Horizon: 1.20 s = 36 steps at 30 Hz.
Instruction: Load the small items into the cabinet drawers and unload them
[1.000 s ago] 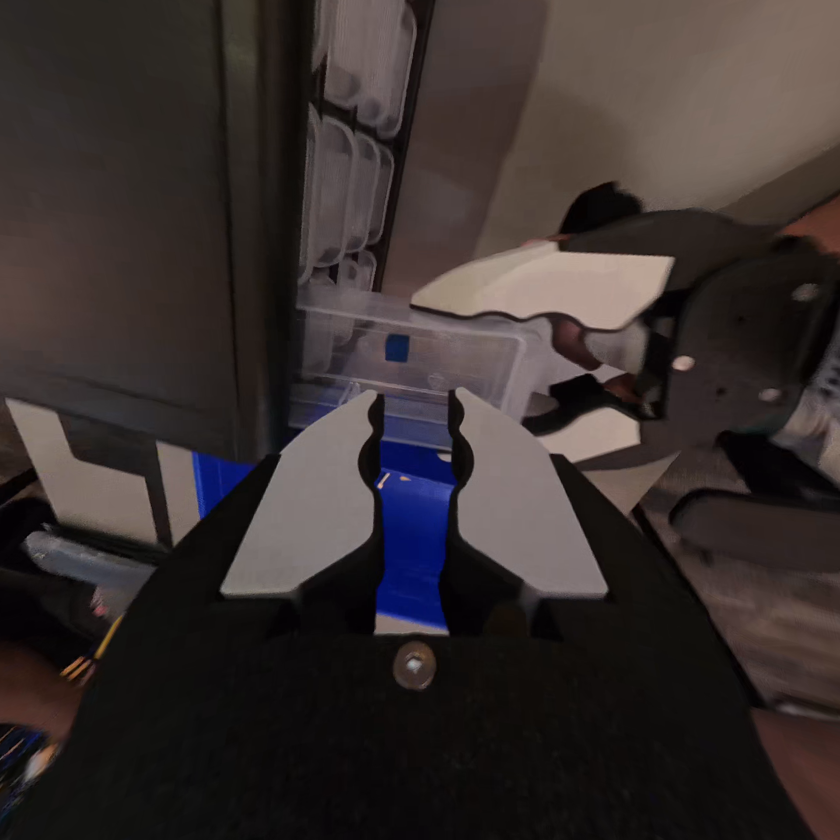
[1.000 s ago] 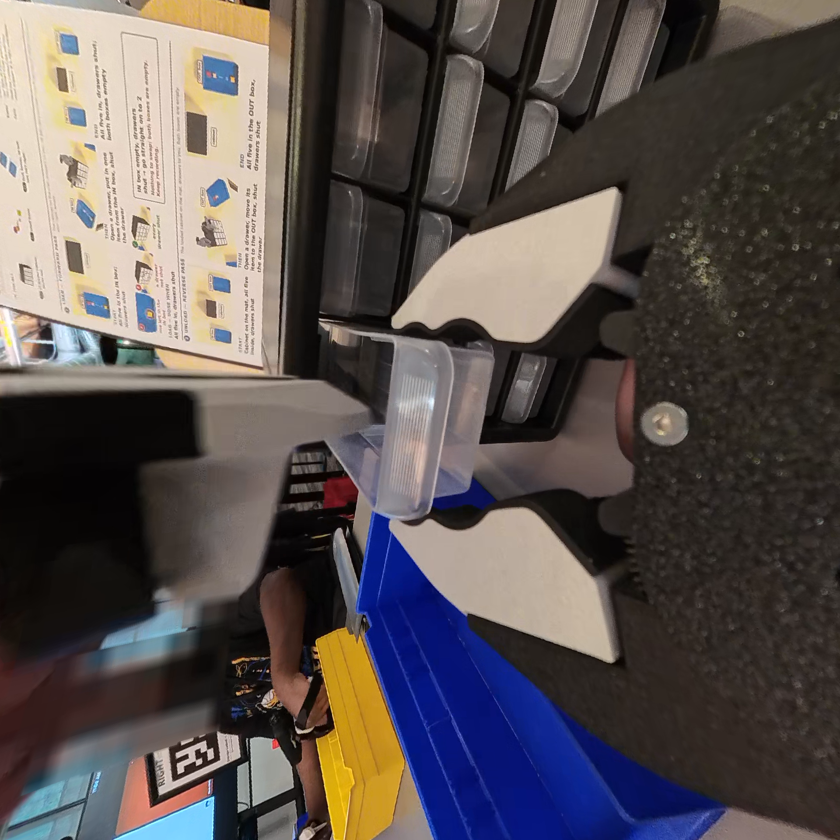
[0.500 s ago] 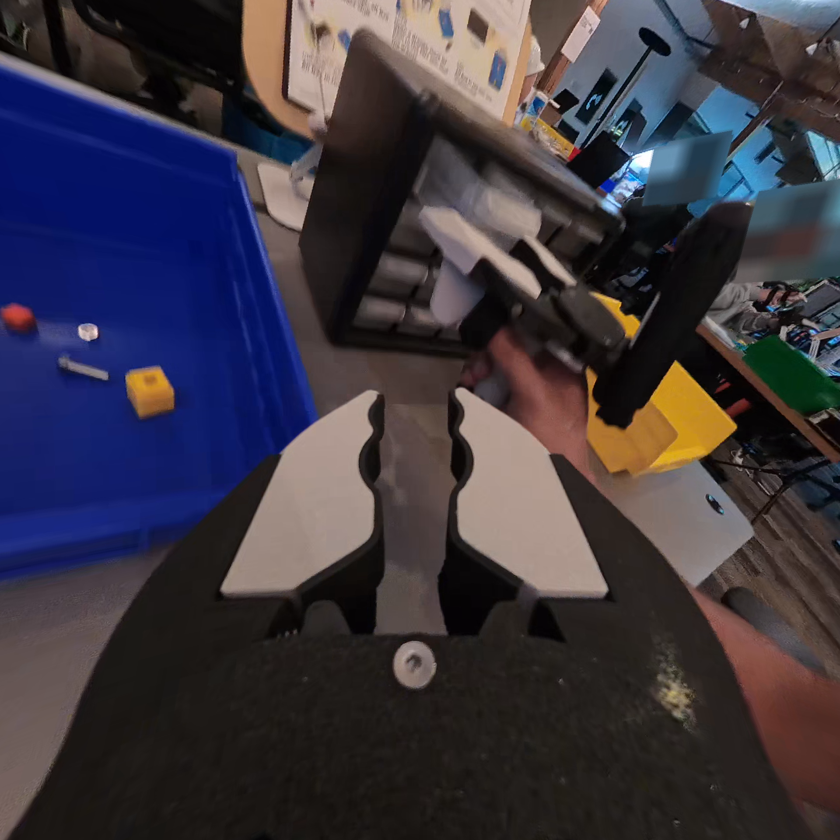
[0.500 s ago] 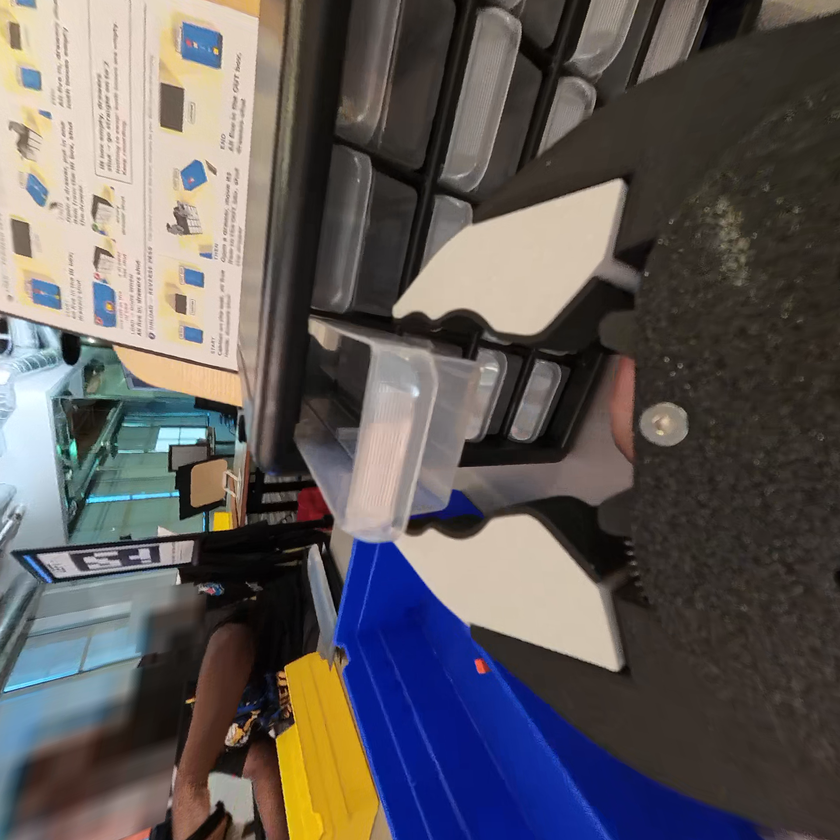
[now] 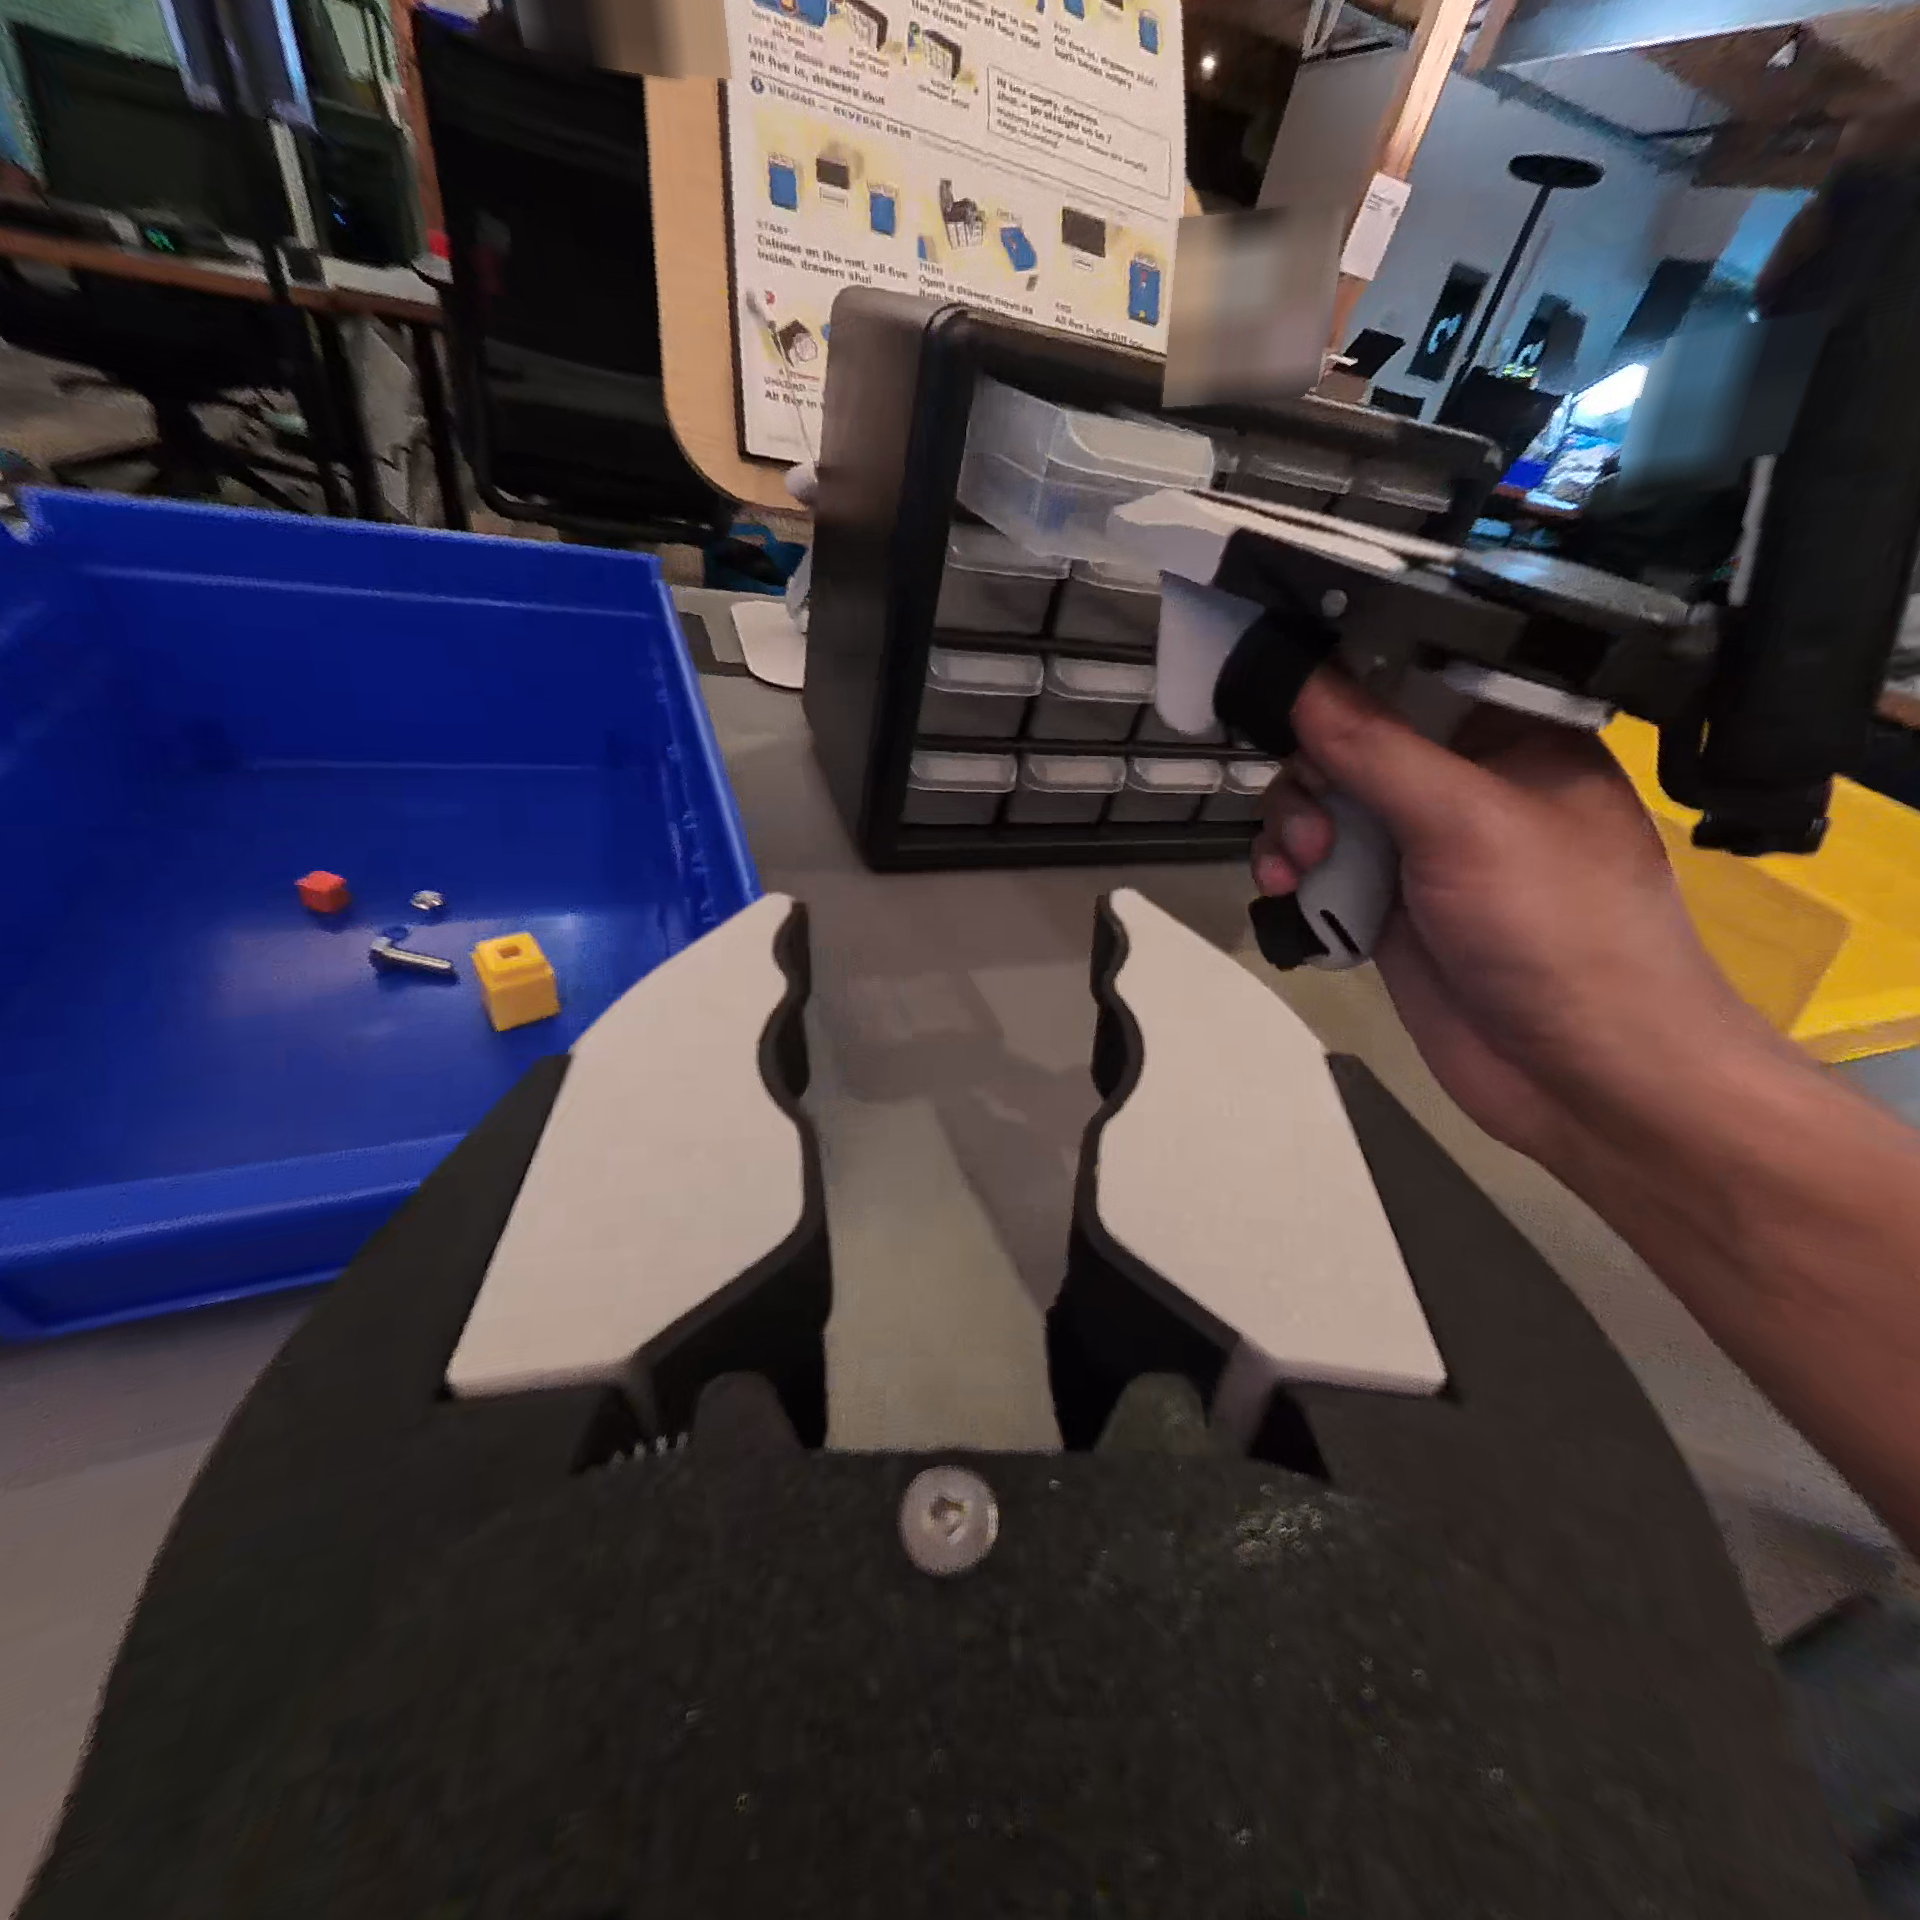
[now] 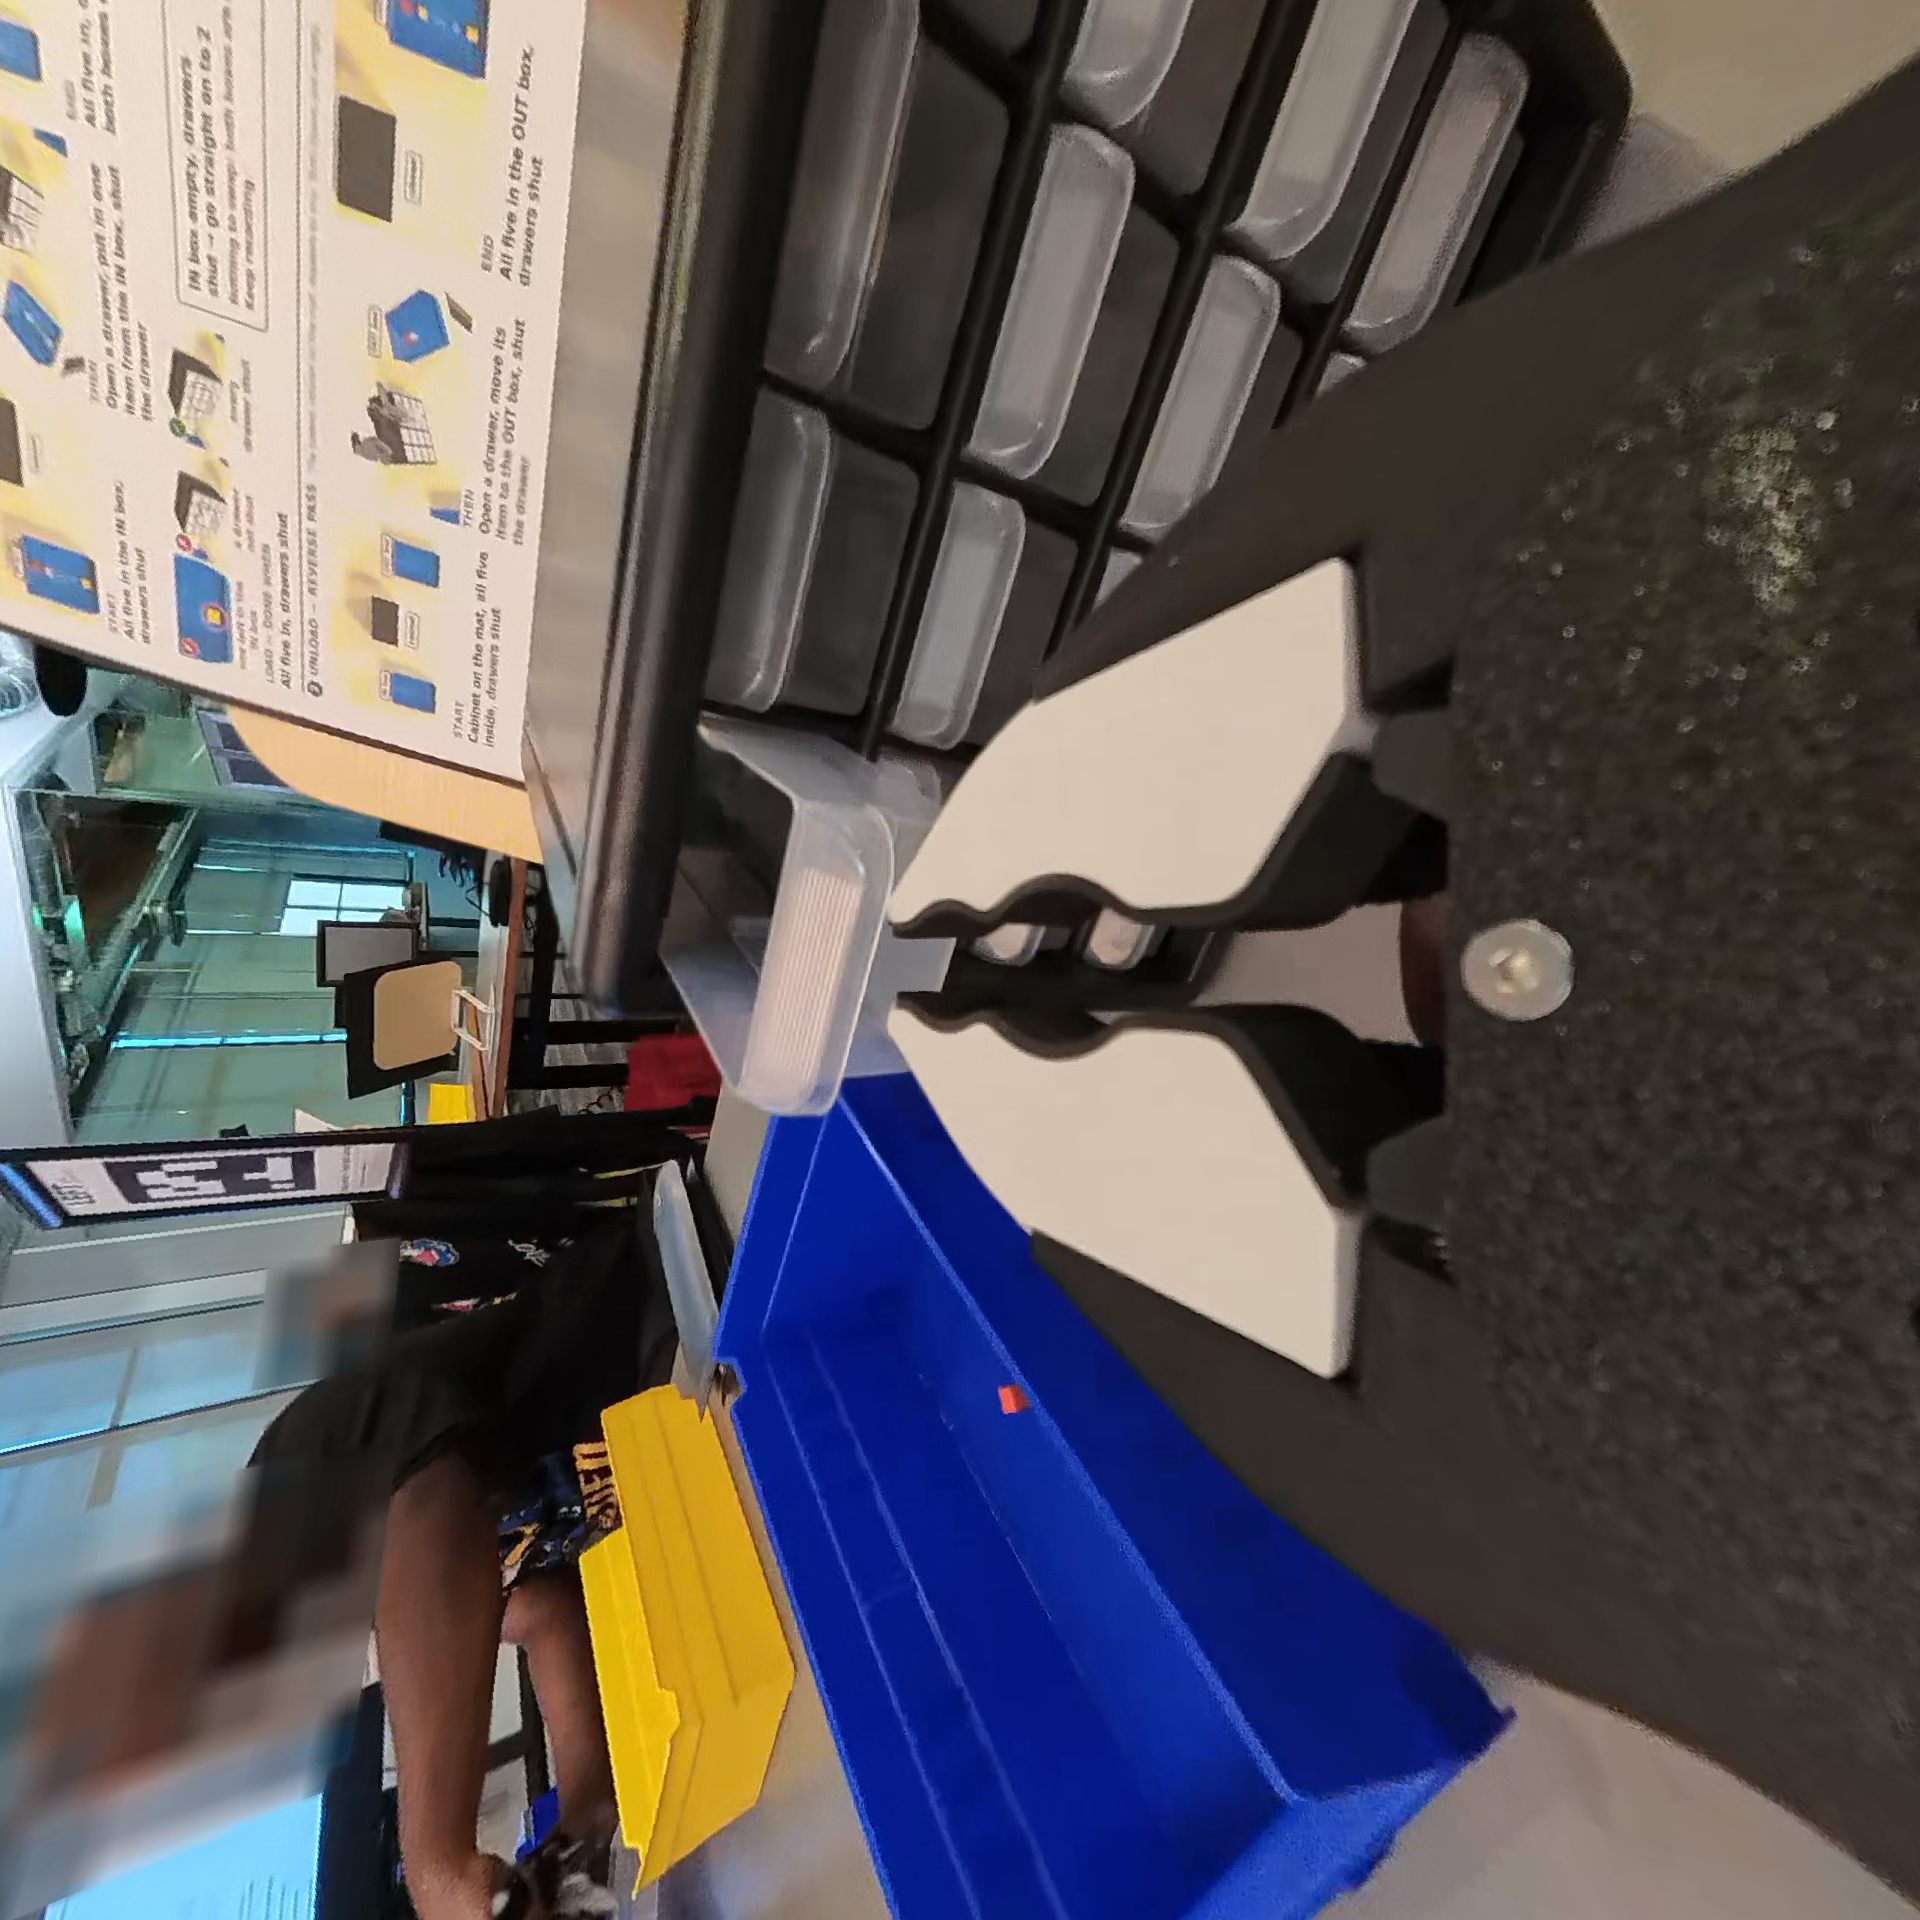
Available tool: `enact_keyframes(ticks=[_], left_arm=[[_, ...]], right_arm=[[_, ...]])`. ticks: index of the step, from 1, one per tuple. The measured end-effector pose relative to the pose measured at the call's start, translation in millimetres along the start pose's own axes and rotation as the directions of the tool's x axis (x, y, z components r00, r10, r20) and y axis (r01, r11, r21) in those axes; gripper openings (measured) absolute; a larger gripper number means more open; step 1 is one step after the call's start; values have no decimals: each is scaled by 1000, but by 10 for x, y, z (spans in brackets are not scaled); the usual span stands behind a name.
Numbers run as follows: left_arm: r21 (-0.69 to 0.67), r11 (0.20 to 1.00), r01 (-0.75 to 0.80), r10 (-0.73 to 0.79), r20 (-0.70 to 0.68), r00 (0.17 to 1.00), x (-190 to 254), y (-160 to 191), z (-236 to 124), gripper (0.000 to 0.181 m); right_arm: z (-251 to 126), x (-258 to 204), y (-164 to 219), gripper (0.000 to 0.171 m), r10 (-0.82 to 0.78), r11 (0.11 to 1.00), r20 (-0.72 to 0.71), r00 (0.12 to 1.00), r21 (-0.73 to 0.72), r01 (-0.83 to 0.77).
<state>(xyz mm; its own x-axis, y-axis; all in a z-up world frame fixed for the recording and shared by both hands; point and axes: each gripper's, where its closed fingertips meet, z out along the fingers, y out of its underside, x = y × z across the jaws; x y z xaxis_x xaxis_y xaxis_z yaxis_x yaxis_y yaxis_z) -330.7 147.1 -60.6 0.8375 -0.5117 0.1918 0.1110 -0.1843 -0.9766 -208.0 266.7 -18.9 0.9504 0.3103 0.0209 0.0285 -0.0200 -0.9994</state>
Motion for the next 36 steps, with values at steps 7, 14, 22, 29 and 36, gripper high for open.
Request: enact_keyframes(ticks=[7,14,22,29,36], left_arm=[[-43,996,-73,76,68,995,-7,129,31,77],[-110,994,12,-13,-8,1000,107,298,154,86],[-128,991,-42,39,-30,999,217,342,146,86],[-203,977,-62,58,-27,998,292,458,109,89],[-248,963,-108,99,-48,994,429,544,86,84]], right_arm=[[304,121,7,10,-6,1000,-41,999,-25,5],[527,303,28,15,28,998,-42,999,-49,-30],[324,196,232,32,-40,994,66,997,-95,46],[-314,342,743,35,-298,944,-13,954,-151,293],[-383,576,799,34,-520,844,-111,847,-219,489]])
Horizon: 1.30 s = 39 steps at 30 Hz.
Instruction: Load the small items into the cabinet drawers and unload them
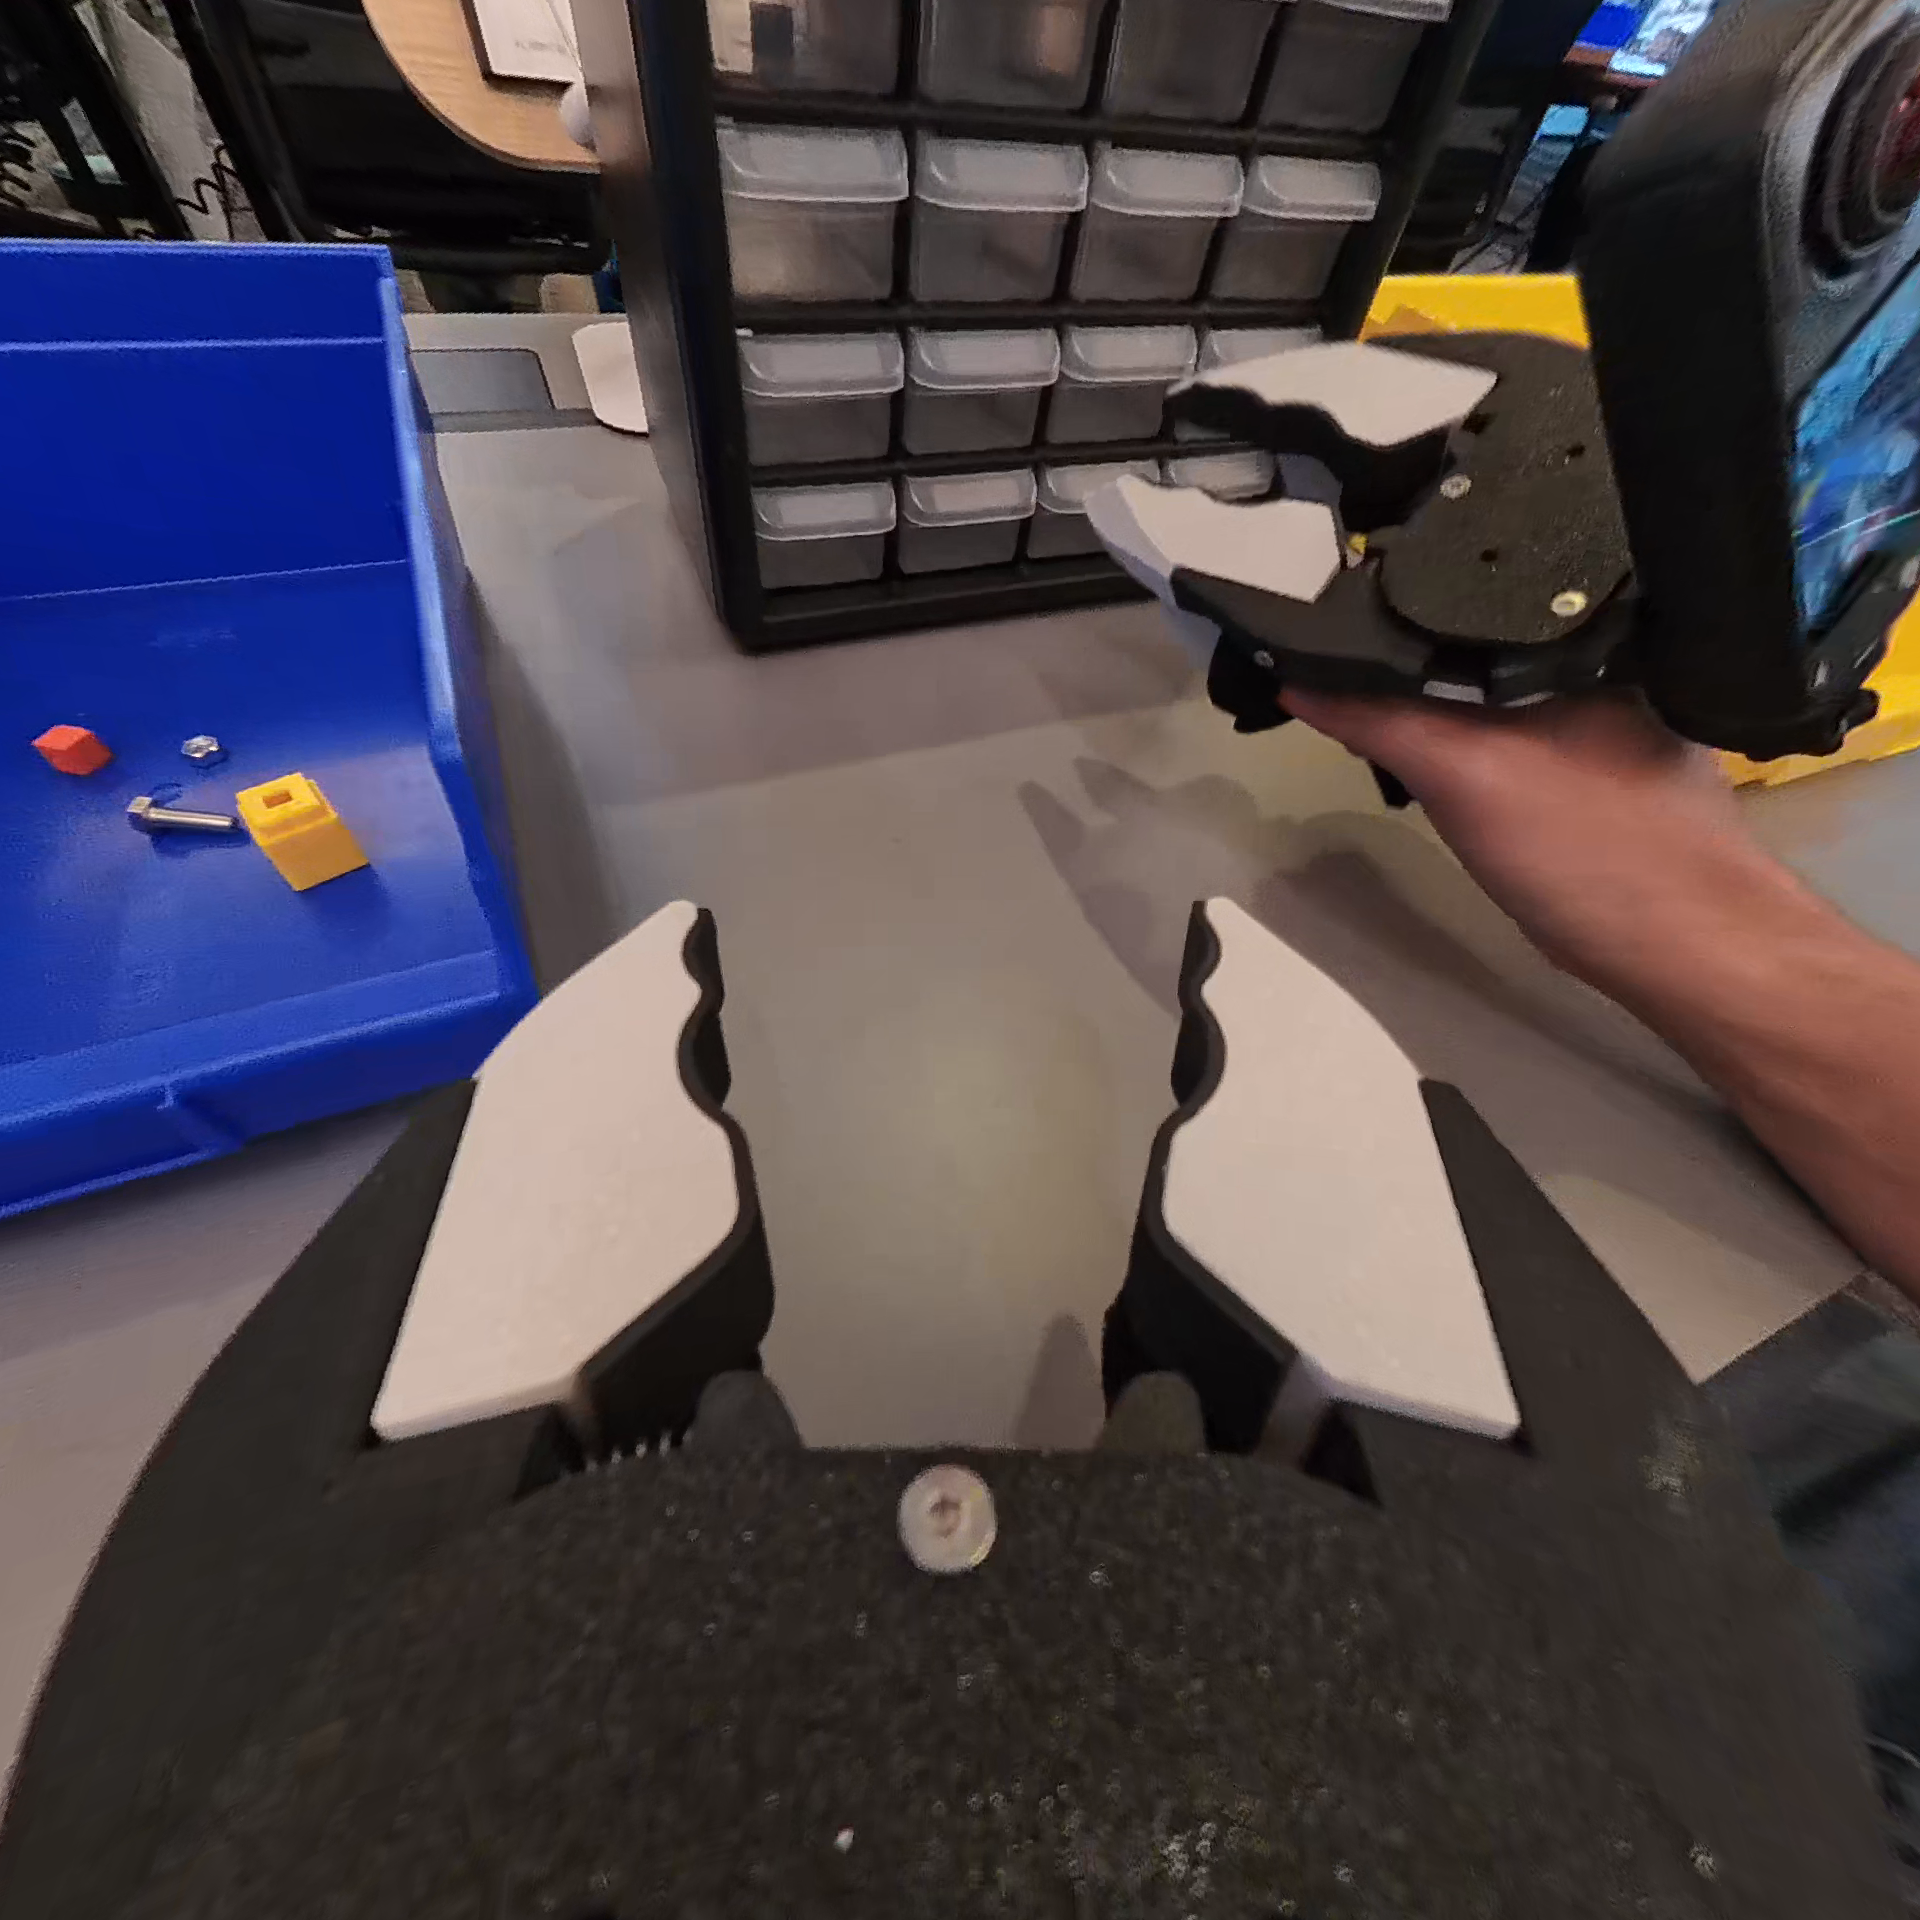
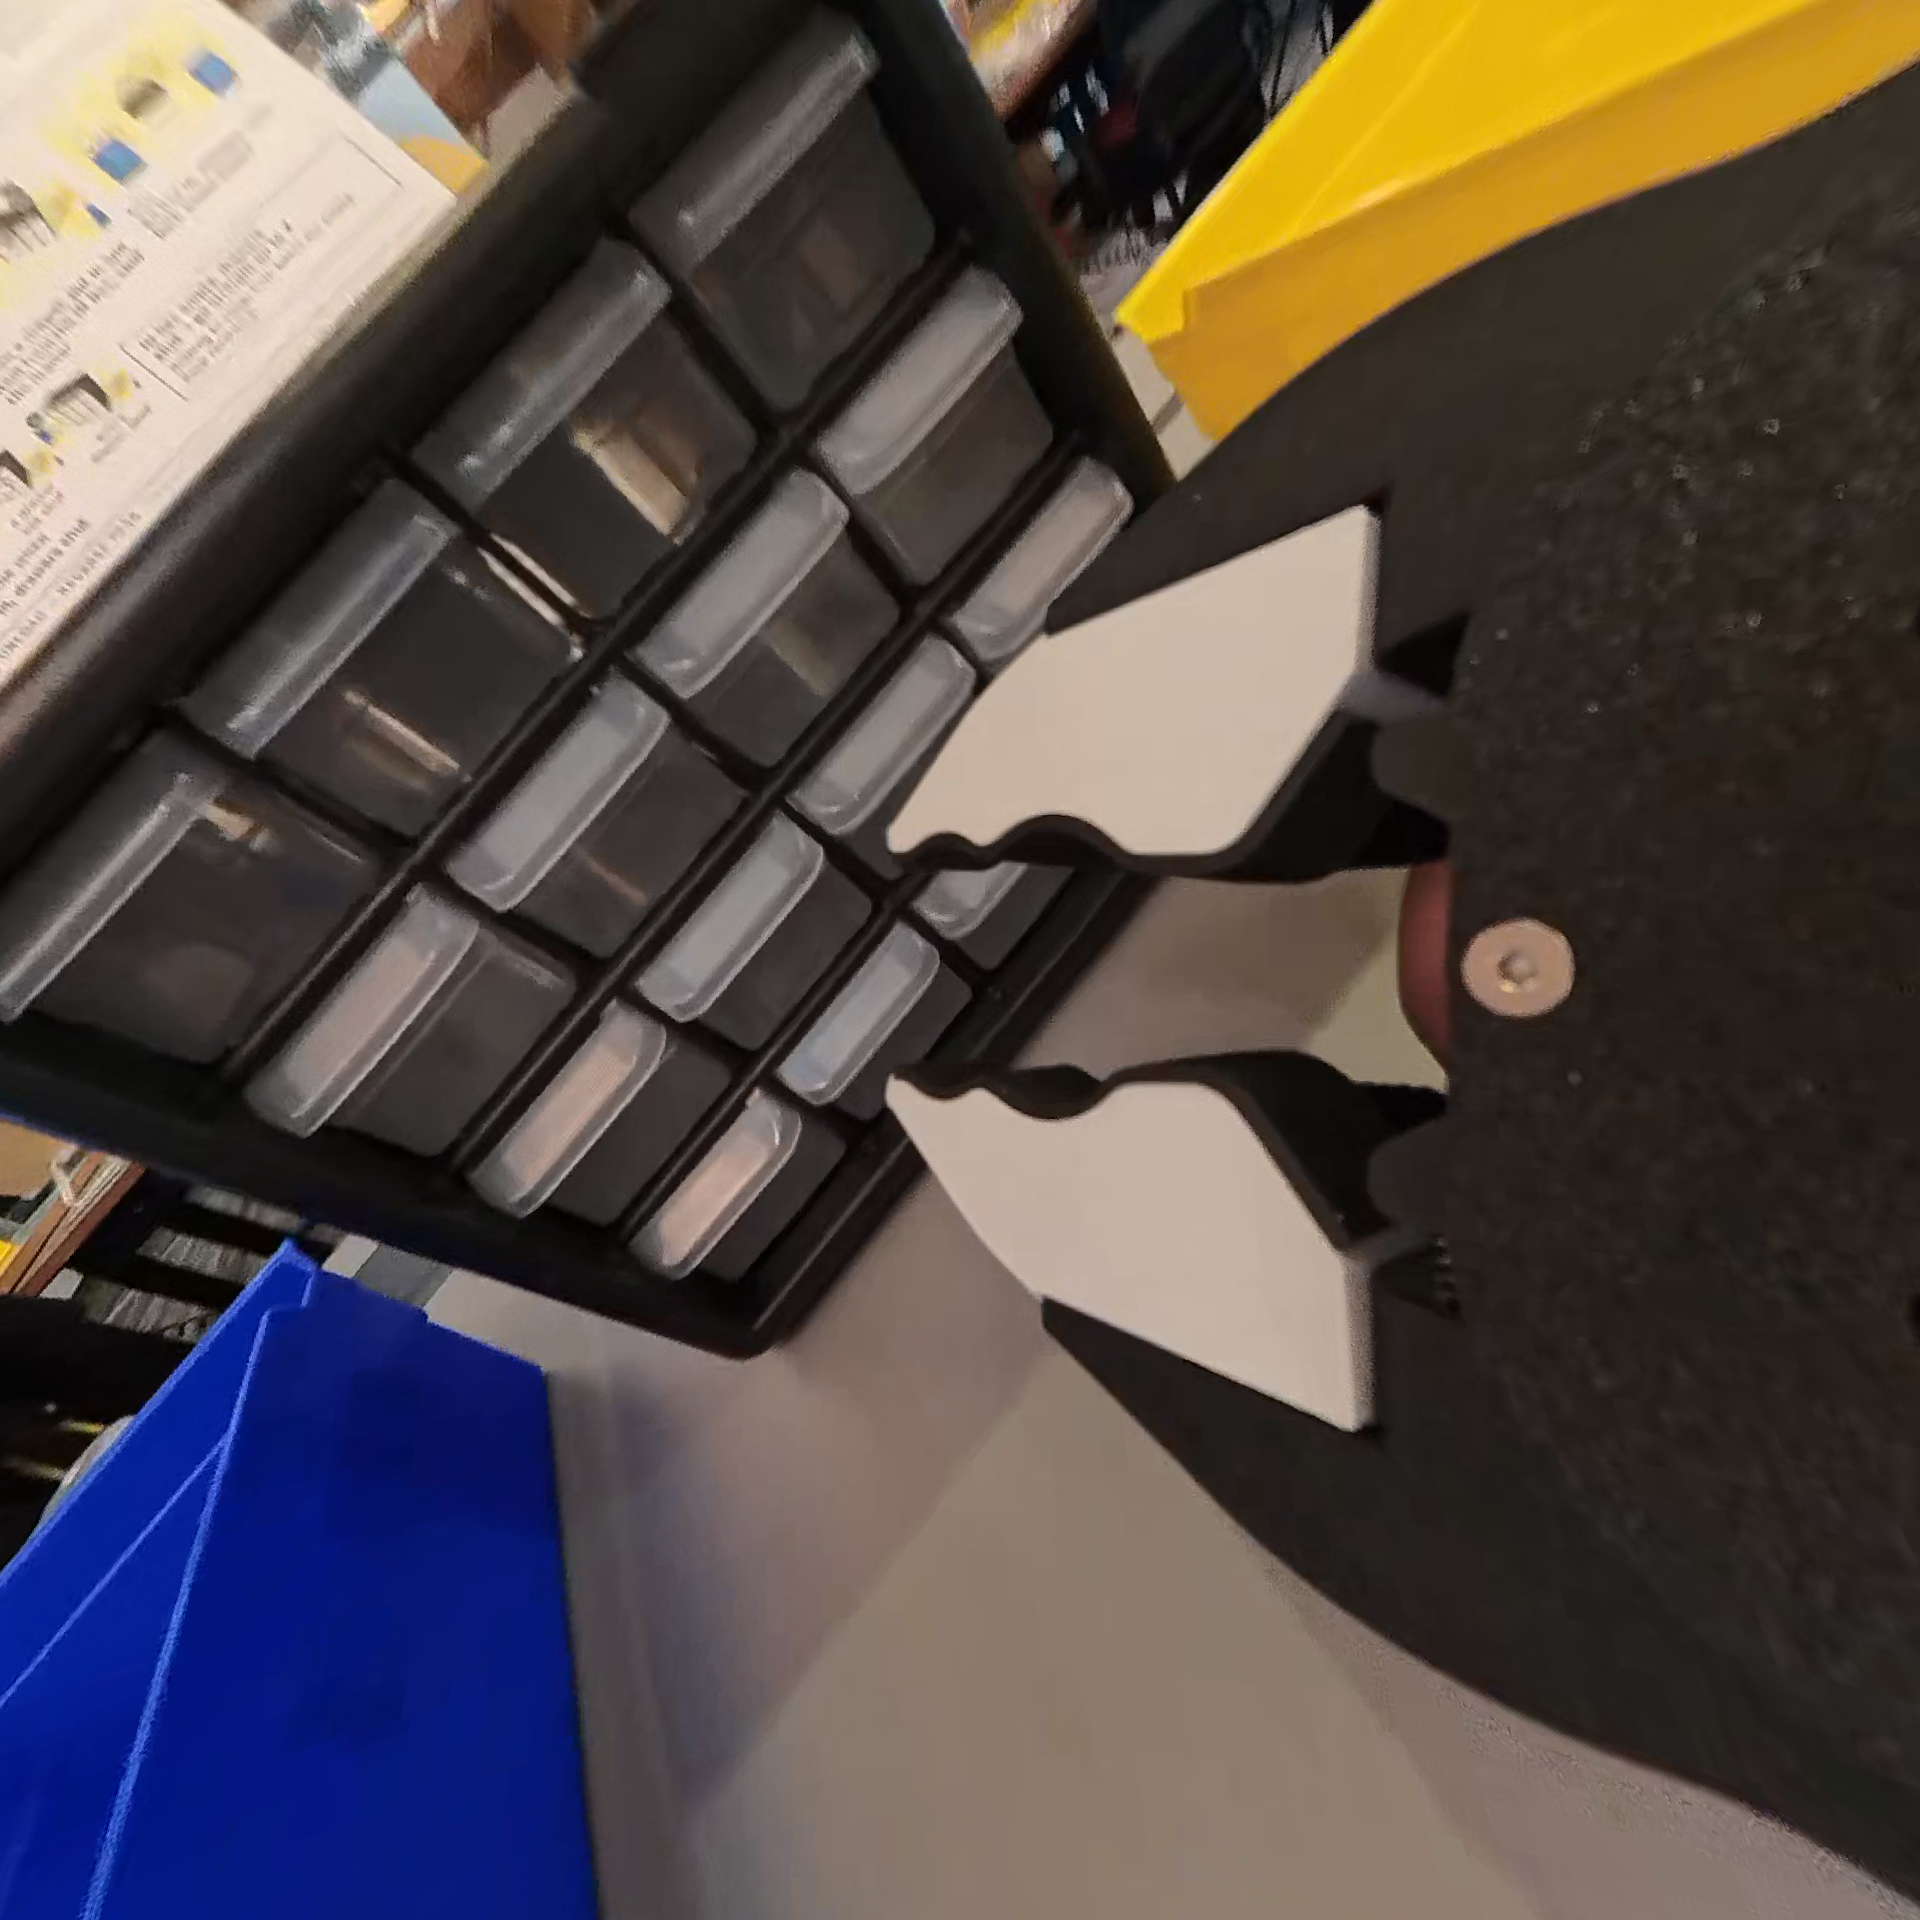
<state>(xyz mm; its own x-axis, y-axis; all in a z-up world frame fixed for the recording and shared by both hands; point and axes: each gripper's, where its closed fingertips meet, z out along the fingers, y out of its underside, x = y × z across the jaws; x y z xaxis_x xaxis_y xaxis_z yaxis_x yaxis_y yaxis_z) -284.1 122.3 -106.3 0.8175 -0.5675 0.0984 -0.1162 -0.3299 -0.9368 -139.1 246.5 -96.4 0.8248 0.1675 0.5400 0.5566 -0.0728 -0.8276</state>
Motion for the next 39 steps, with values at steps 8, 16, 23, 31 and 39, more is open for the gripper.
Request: enact_keyframes(ticks=[8,16,23,31,39], left_arm=[[-18,999,-32,33,36,999,-44,32,13,82],[-16,1000,-23,24,62,998,-160,26,-5,82],[-41,999,-6,8,56,998,-178,92,31,83],[-57,998,4,-1,56,998,-188,132,44,82],[-84,996,21,-17,37,999,-150,180,59,82]], right_arm=[[420,214,-418,32,-515,836,-261,816,56,546],[564,257,-452,24,-644,705,-395,656,27,709],[652,349,-485,17,-652,696,-406,641,16,718],[404,303,-507,9,-643,698,-408,648,38,715],[6,121,-341,13,-363,915,-178,915,117,386]])
